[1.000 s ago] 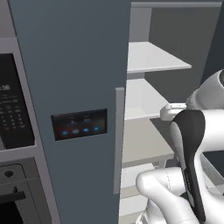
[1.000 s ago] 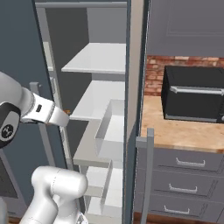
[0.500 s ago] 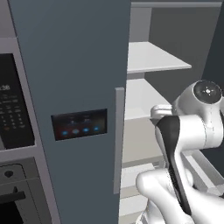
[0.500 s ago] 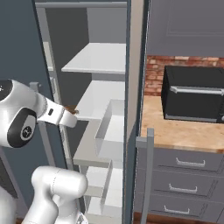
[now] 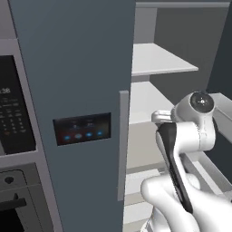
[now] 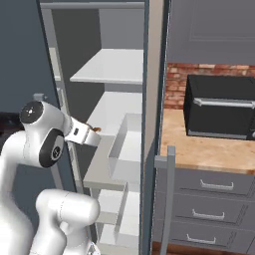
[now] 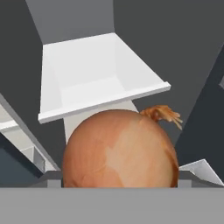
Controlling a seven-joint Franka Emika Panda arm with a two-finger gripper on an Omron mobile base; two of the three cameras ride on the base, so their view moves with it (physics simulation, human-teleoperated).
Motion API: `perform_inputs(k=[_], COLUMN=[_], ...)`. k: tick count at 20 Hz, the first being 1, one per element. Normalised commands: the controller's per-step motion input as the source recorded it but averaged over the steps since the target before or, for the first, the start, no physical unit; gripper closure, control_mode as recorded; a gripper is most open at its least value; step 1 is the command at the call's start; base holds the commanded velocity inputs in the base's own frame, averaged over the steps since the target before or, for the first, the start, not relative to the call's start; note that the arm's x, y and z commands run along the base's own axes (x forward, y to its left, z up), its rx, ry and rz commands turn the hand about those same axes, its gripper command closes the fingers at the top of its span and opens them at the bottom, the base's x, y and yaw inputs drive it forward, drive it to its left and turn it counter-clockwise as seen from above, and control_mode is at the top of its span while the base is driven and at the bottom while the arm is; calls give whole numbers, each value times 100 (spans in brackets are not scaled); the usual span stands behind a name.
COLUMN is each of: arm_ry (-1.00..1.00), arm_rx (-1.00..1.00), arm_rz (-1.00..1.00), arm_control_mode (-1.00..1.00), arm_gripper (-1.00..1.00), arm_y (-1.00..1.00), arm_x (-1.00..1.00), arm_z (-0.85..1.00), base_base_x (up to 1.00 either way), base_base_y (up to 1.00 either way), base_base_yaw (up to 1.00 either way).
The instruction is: Place the liquor on the top shelf of the fridge to keep it out of children's reach, and place the onion and pear on lower shelves for easy access.
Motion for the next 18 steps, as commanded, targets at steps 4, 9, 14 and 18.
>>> perform_inputs(k=[4,9,14,18], arm_ry=[0,0,0,0], arm_rx=[0,2,2,0], arm_rz=[2,6,7,5], arm_control_mode=[-100,-100,-100,-100], arm_gripper=[100,100,100,100], arm_y=[0,-10,-15,-12], arm_x=[55,54,47,38], arm_z=[-14,-4,-6,-8], base_base_x=[0,0,0,0], base_base_y=[0,0,0,0], base_base_yaw=[0,0,0,0])
